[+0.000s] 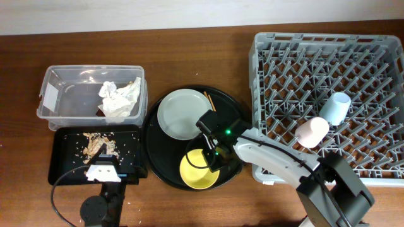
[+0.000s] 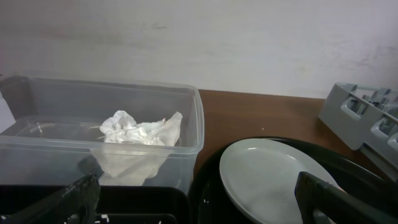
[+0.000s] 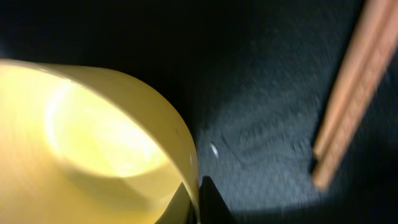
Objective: Sort waste into correct bins and load items into the dishwasher rack
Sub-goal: 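Grasp the yellow bowl with the right gripper and lift it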
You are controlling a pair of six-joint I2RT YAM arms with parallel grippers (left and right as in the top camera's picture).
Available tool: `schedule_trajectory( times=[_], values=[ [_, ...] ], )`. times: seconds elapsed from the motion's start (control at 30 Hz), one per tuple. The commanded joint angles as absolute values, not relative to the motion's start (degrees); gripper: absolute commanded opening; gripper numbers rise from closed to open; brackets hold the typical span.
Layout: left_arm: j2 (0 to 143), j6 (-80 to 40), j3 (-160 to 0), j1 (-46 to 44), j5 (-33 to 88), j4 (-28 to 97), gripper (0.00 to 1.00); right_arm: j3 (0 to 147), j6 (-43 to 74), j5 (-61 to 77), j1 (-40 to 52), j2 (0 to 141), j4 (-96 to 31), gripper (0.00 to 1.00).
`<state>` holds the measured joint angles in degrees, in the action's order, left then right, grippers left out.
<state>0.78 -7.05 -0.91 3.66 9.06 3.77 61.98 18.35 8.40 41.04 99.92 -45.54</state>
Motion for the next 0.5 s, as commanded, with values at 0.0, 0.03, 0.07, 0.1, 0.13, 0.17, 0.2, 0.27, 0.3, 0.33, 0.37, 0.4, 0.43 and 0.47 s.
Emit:
schedule_trajectory(
  times=[0.0, 0.03, 0.07, 0.1, 0.13, 0.17, 0.2, 0.27, 0.3, 0.33, 0.37, 0.4, 0.43, 0.47],
  values=[
    [0.40, -6.13, -0.54, 3.42, 9.23, 3.73, 0.99, 67.81, 18.31, 3.49, 39.35, 95.22, -50.74, 0.04],
    [0.40, -6.13, -0.54, 3.42, 9.23, 3.70, 0.99, 69.89, 18.31, 1.63, 38.94, 93.62, -53.17, 0.04],
    [0.40, -6.13, -0.54, 3.42, 9.23, 3.73, 0.99, 71.31, 18.28, 0.67, 38.63, 92.12, -54.43, 0.04],
    [0.40, -6.13, -0.54, 3.42, 9.23, 3.73, 0.99, 72.99, 18.28, 0.58, 38.46, 90.41, -56.01, 0.04],
    [0.40, -6.13, -0.54, 3.42, 9.23, 3.73, 0.99, 74.32, 18.06, 0.25, 38.30, 89.08, -57.01, 0.04],
    [0.40, -6.13, -0.54, 3.42, 9.23, 3.73, 0.99, 76.58, 16.62, -2.42, 37.80, 86.72, -58.37, 0.04],
    [0.40, -6.13, -0.51, 3.42, 9.23, 3.73, 0.99, 78.30, 17.56, -6.15, 37.26, 85.23, -60.10, 0.04],
    [0.40, -6.13, -0.51, 3.42, 9.23, 3.73, 0.99, 80.99, 20.84, -19.42, 35.46, 82.56, -63.29, 0.04],
    [0.40, -6.13, -0.51, 3.42, 9.23, 3.73, 0.99, 81.47, 21.91, -27.77, 34.50, 81.58, -63.81, 0.04],
    [0.40, -6.13, -0.51, 3.42, 9.23, 3.73, 0.99, 81.56, 23.62, -42.39, 32.80, 80.47, -63.88, 0.04],
    [0.40, -6.13, -0.51, 3.42, 9.23, 3.73, 0.99, 81.56, 24.77, -49.65, 31.66, 80.31, -63.66, 0.04],
    [0.40, -6.13, -0.51, 3.42, 9.23, 3.73, 0.99, 81.56, 25.19, -55.68, 30.41, 80.38, -63.05, 0.04],
    [0.40, -6.13, -0.54, 3.42, 9.23, 3.73, 0.99, 81.54, 25.17, -61.32, 28.64, 80.97, -61.65, 0.04],
    [0.40, -6.13, -0.51, 3.42, 9.23, 3.73, 0.99, 81.54, 25.15, -66.50, 26.20, 82.11, -59.46, 0.04]
  ],
)
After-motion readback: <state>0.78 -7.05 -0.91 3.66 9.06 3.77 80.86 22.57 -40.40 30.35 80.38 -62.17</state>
